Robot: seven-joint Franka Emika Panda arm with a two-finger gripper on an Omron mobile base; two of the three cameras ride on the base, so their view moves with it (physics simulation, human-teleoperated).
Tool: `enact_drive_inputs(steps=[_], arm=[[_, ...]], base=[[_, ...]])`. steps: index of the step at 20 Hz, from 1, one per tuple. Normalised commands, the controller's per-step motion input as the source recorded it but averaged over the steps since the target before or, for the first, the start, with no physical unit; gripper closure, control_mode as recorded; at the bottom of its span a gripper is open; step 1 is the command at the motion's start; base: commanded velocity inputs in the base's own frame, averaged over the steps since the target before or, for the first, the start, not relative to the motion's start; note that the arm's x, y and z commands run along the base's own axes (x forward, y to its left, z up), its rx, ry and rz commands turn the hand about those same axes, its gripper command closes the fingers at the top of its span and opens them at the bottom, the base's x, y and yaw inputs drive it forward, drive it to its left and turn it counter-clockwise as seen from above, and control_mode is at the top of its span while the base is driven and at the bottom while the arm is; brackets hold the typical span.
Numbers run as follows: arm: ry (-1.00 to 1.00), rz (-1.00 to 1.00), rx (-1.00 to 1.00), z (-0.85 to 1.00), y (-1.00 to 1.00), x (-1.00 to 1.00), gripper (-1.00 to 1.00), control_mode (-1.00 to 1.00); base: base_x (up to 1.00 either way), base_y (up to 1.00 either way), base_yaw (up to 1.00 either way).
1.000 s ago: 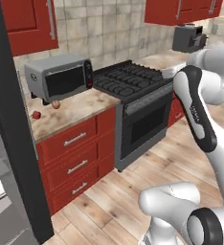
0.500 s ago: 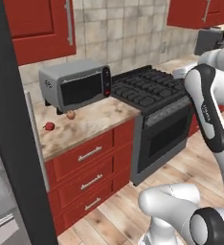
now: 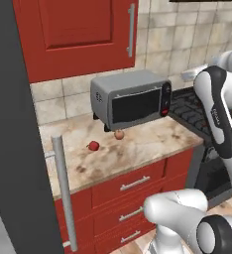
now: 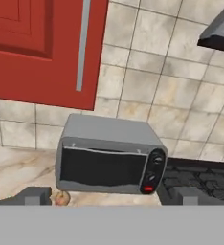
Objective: Place the liquor on the top shelf of the fridge to keep it out of children's reach, and place the peach and bell pepper on lower shelves for easy access.
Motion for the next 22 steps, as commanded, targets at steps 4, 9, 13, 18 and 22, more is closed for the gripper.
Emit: enact_drive_inputs(steps=[4,9,13,18,22], arm=[[0.0,0.0,0.0,0.0,0.0,0.0,-1.0,1.0],[0.0,0.0,0.0,0.0,0.0,0.0,-1.0,1.0],[0.0,0.0,0.0,0.0,0.0,0.0,-1.0,1.0],[0.02,0.09,0.0,-0.76,-0.38,0.24,-1.0,-1.0],[0.0,-0.06,0.0,-0.63,-0.46,0.22,-1.0,-1.0]], base=[[0.61,-0.13,0.5],[0.38,-0.13,0.5],[0.28,-0.16,0.39],[0.0,0.0,0.0],[0.0,0.0,0.0]])
